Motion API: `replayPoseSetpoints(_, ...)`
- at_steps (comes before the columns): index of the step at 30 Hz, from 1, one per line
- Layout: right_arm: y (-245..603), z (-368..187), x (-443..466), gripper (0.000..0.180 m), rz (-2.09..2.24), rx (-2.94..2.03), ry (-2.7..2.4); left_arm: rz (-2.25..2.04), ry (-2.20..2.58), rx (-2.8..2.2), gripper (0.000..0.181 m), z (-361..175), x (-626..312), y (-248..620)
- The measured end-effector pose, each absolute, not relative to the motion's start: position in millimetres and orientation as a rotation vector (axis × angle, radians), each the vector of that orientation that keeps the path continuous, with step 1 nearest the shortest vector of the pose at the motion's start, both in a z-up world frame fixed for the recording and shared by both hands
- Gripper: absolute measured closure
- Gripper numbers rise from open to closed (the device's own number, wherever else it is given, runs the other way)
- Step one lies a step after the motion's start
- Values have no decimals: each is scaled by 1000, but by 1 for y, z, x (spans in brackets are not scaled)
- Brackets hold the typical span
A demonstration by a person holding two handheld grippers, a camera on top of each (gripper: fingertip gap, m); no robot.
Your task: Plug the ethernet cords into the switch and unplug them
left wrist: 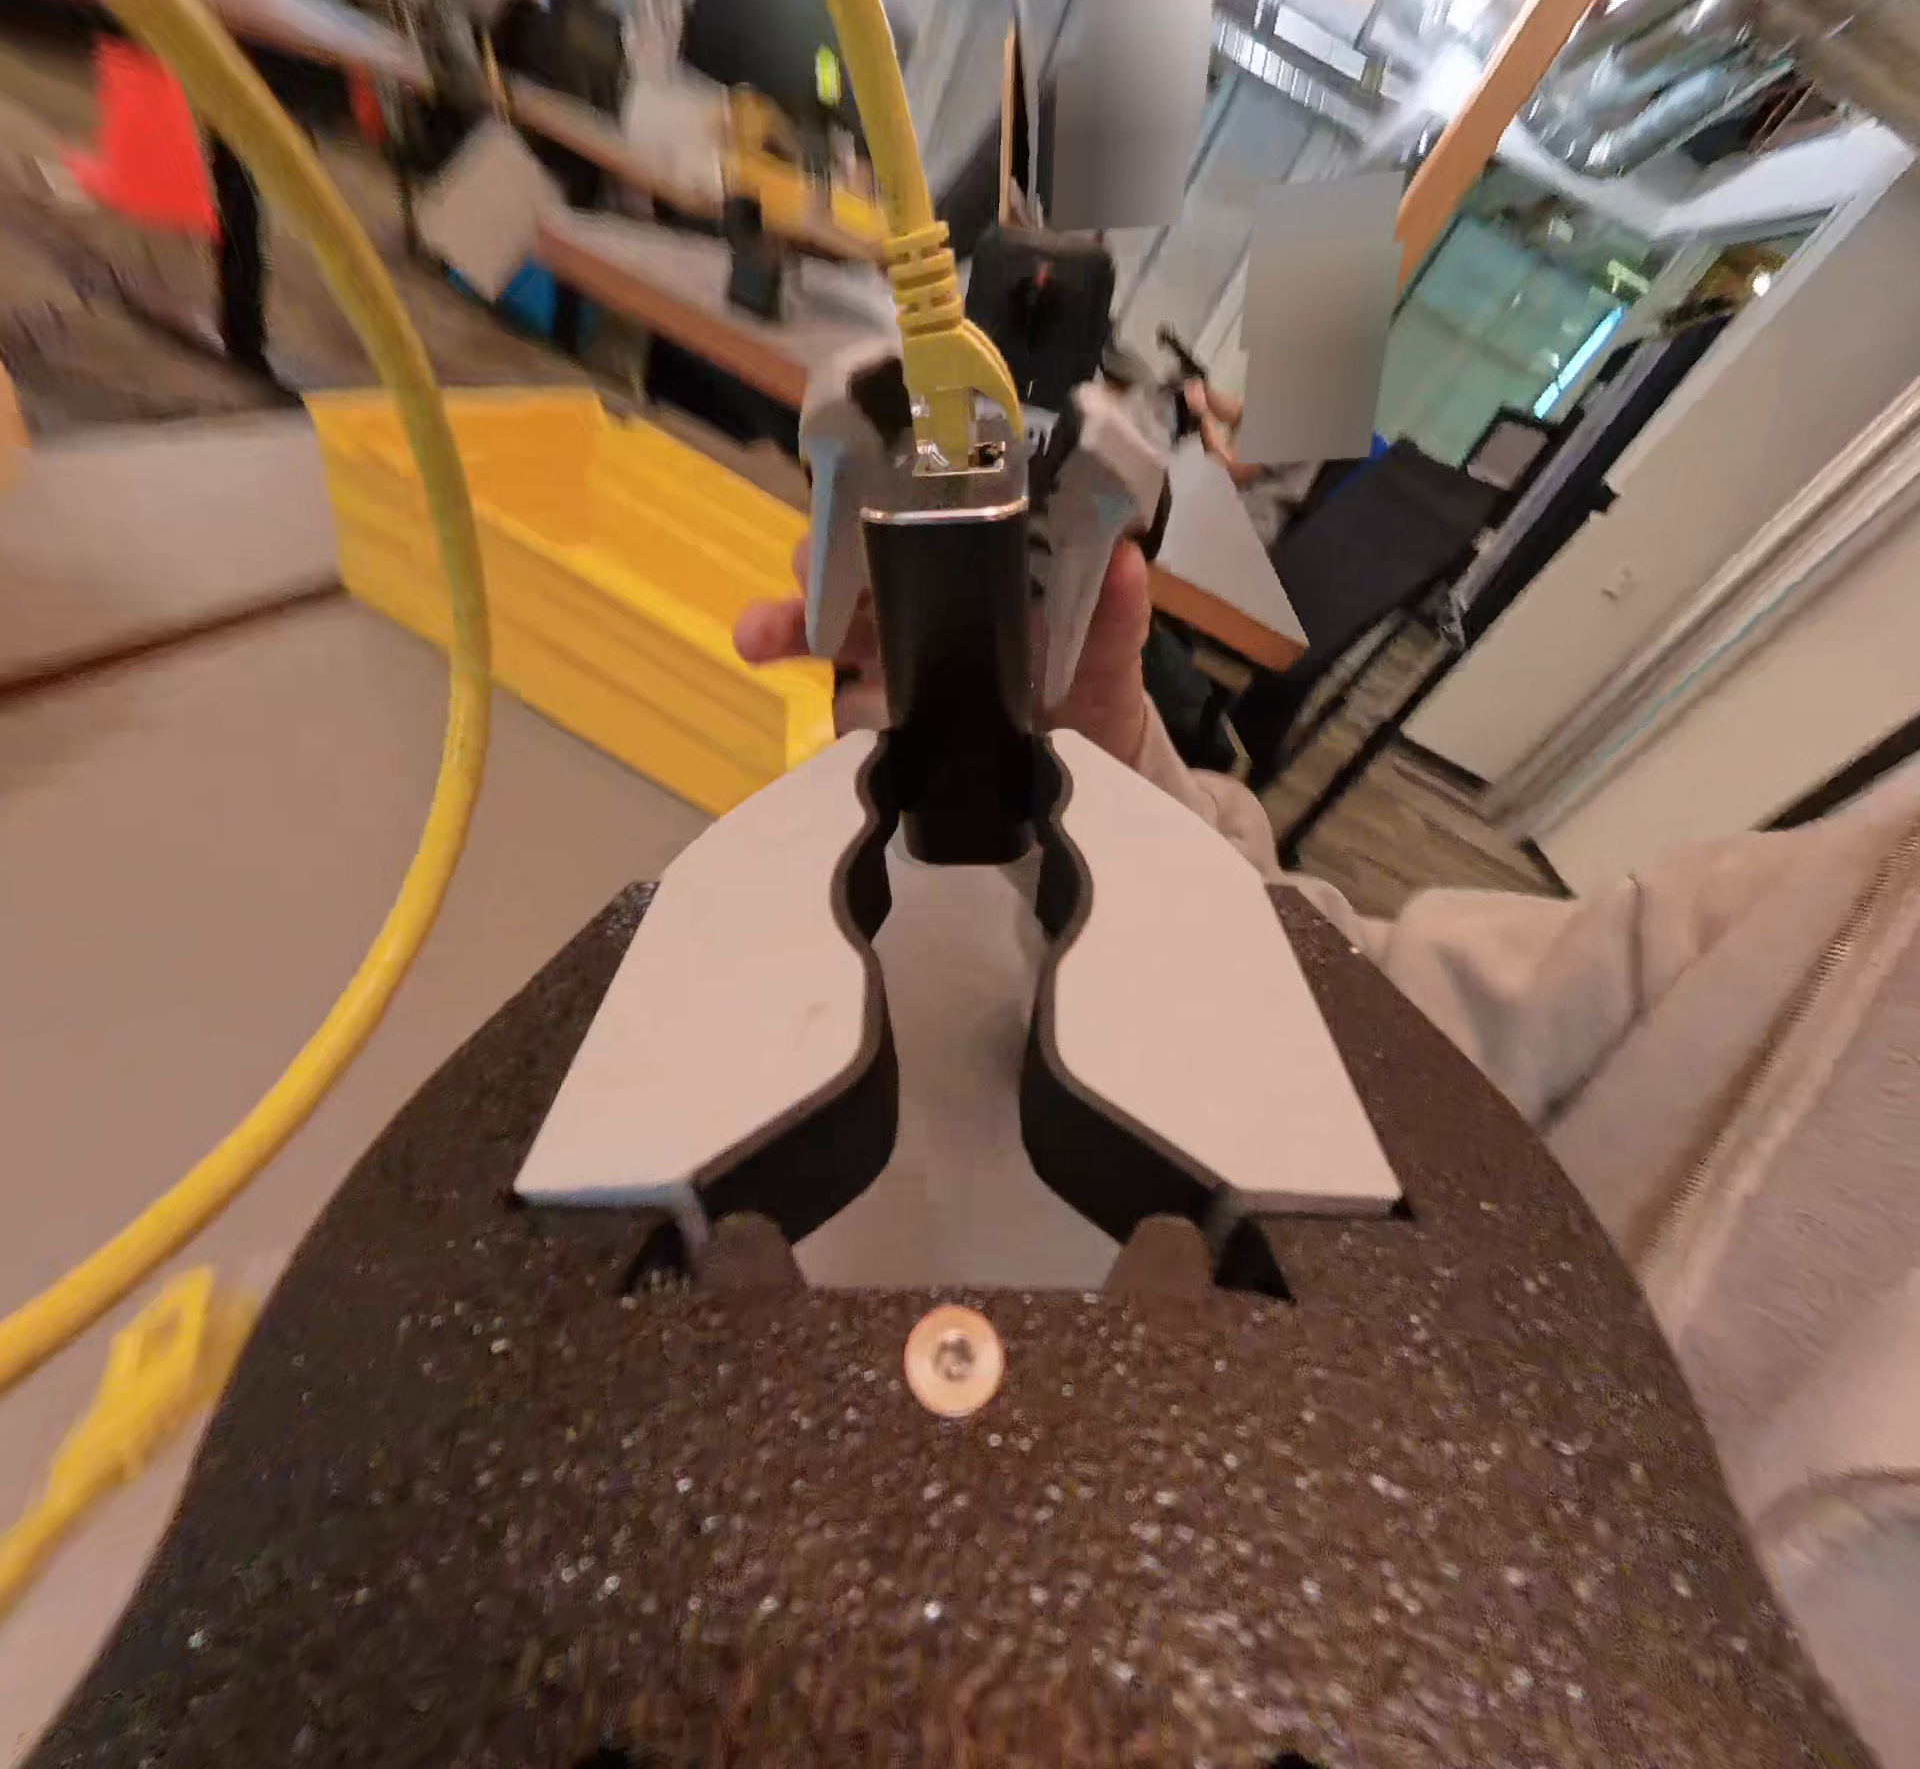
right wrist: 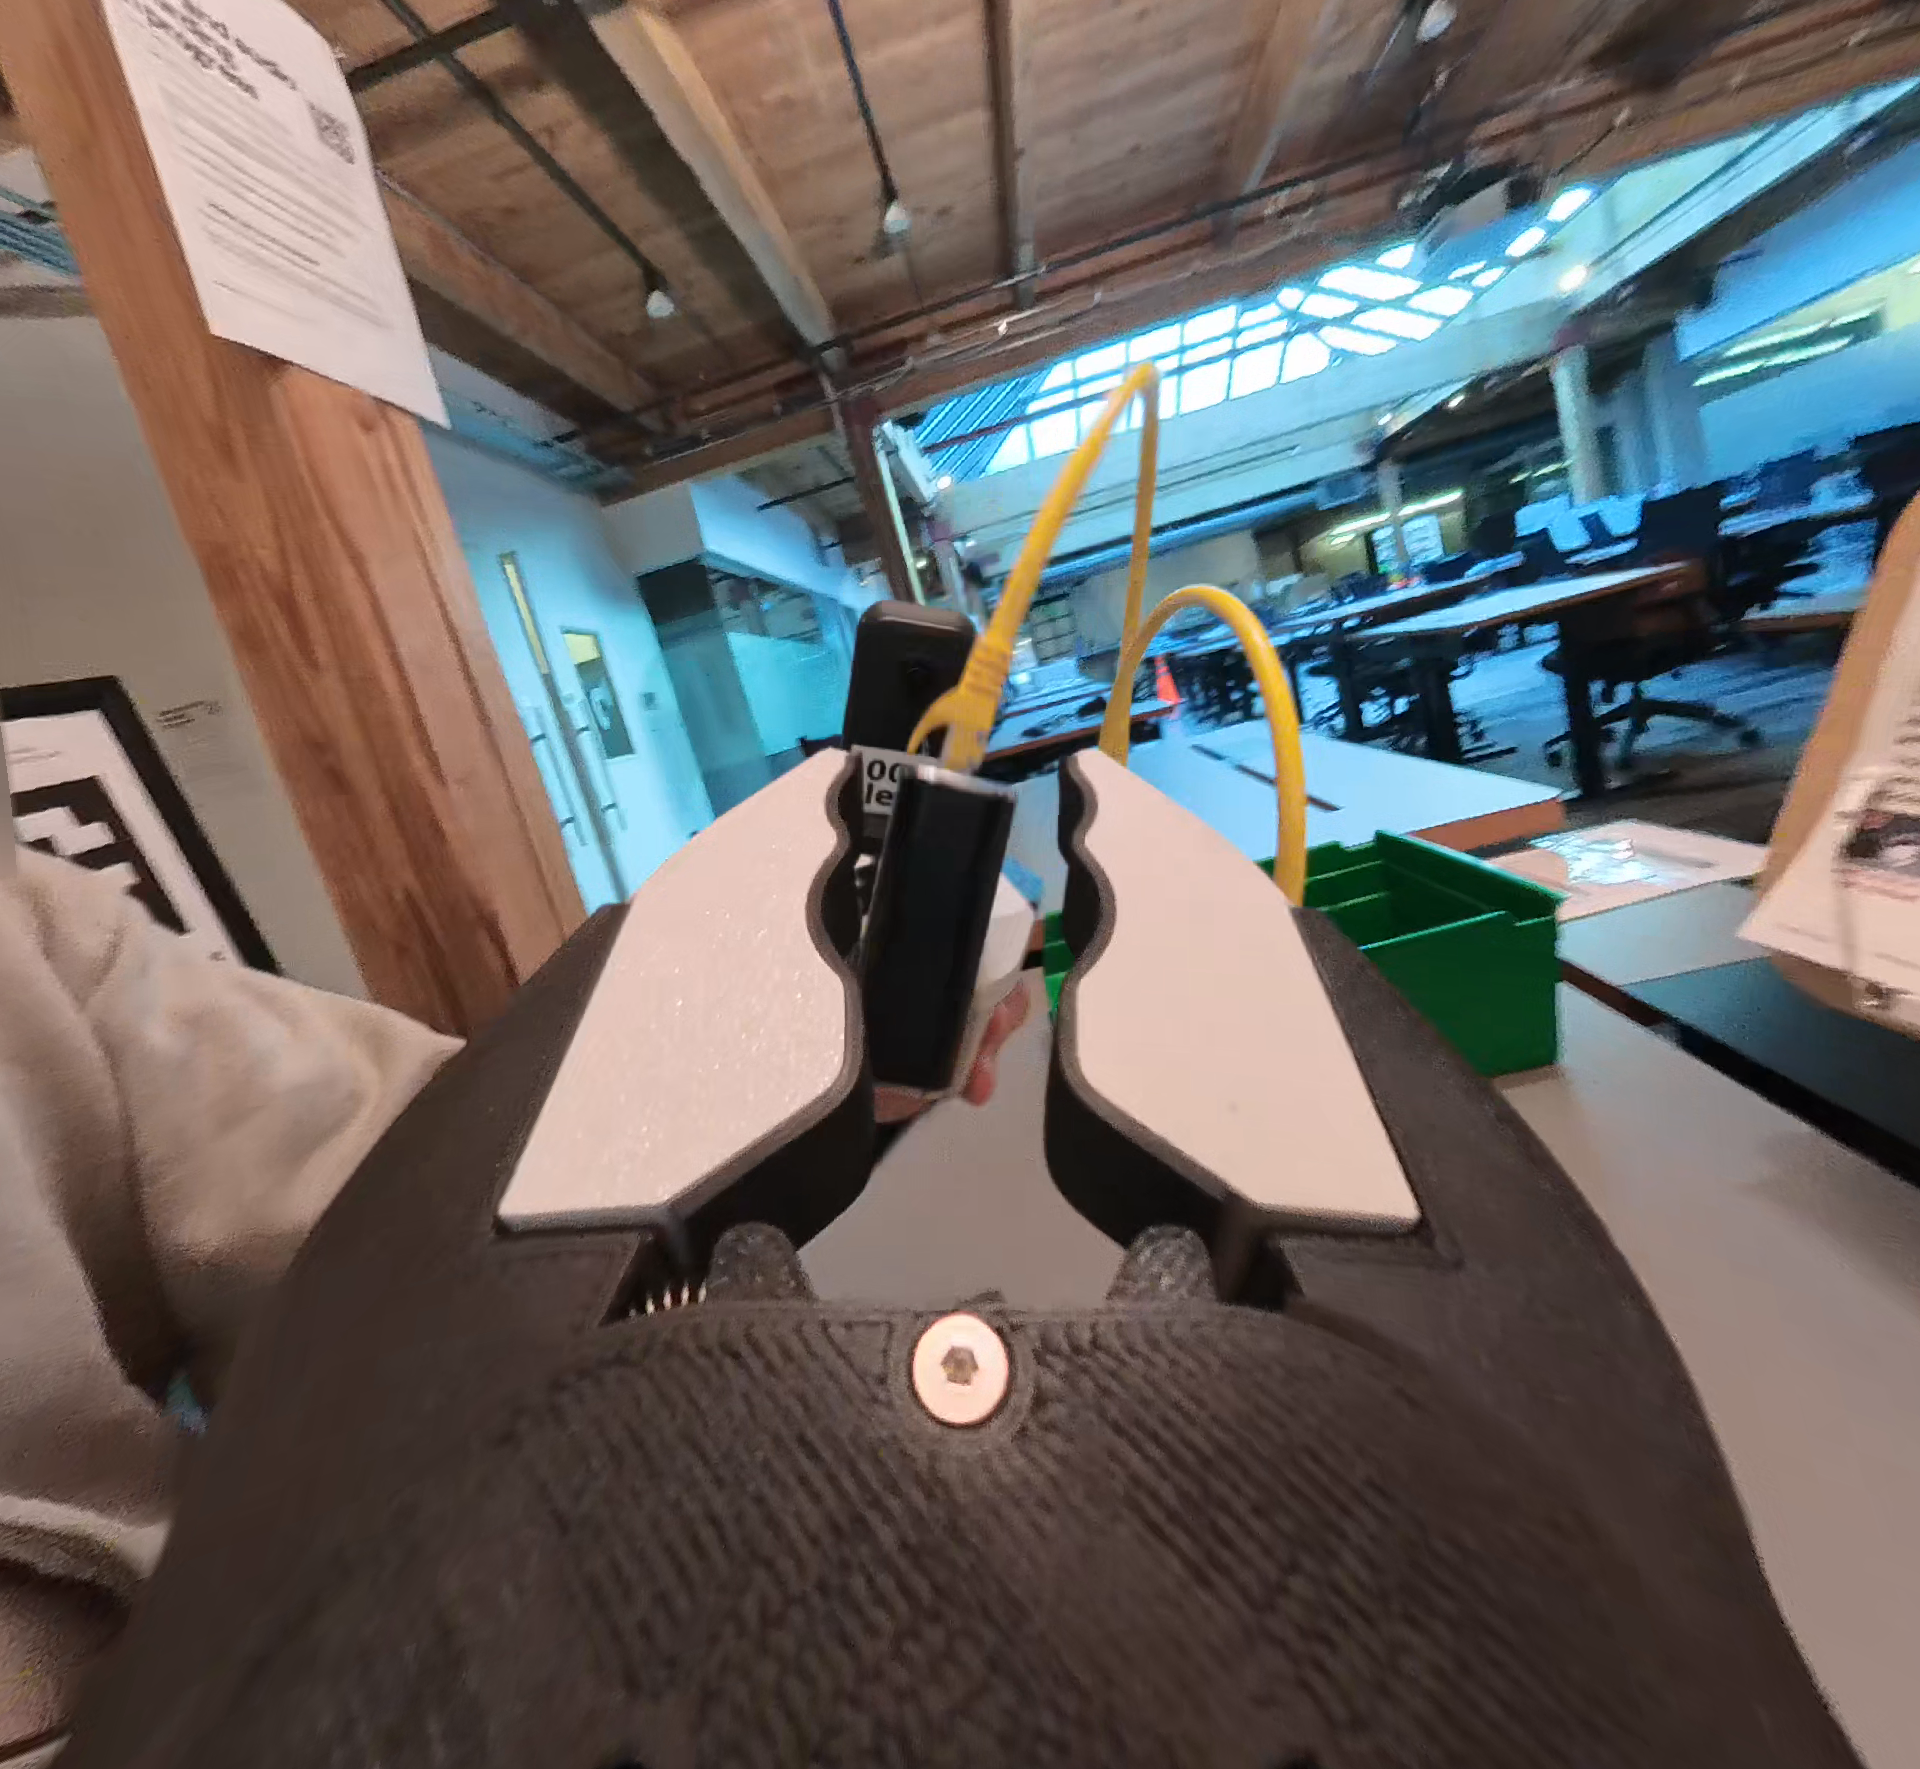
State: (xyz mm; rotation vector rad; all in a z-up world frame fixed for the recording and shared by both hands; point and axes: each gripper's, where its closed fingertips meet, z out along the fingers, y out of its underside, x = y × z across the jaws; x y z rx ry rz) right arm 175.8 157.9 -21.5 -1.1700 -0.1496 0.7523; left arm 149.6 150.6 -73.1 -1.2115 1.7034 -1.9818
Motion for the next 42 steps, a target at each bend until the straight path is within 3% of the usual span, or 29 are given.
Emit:
replayPoseSetpoints(6, 161, -52, 156, 141, 858, -1375, -258, -1780, 2206, -1423, 157, -100, 127, 144)
replayPoseSetpoints(8, 161, -51, 150, 161, 886, -1356, -296, -1683, 2327, -1417, 157, -107, 121, 142)
replayPoseSetpoints(10, 160, -49, 146, 165, 934, -1350, -312, -1594, 2360, -1388, 157, -108, 120, 147)
replayPoseSetpoints(17, 153, -8, 174, 170, 885, -1011, -131, -1841, 1738, -1192, 146, -64, 149, 164)
replayPoseSetpoints(22, 156, -4, 186, 170, 975, -872, 27, -2014, 1465, -1127, 142, -64, 155, 156)
replayPoseSetpoints(24, 158, -5, 182, 170, 1010, -851, 29, -2083, 1385, -1102, 157, -59, 155, 155)
replayPoseSetpoints(26, 158, -6, 182, 170, 1031, -869, 24, -2119, 1359, -1103, 157, -55, 154, 158)
replayPoseSetpoints(28, 159, -17, 180, 164, 967, -991, -62, -2125, 1357, -1127, 157, -50, 150, 166)
replayPoseSetpoints(31, 141, -35, 171, 140, 918, -1209, -268, -2194, 1339, -1226, 157, -40, 144, 183)
replayPoseSetpoints(34, 111, -64, 162, 142, 762, -1472, -520, -2213, 1327, -1372, 157, -40, 140, 202)
replayPoseSetpoints(37, 99, -45, 172, 139, 343, -1430, -600, -2178, 1356, -1507, 157, -55, 141, 208)
replayPoseSetpoints(39, 102, -10, 187, 121, -37, -1256, -531, -2248, 1367, -1559, 157, -60, 141, 202)
replayPoseSetpoints(41, 109, -11, 174, 126, -200, -1212, -618, -2288, 1418, -1589, 157, -66, 140, 191)
replayPoseSetpoints(42, 119, -21, 171, 117, -238, -1263, -650, -2306, 1448, -1596, 158, -68, 140, 184)
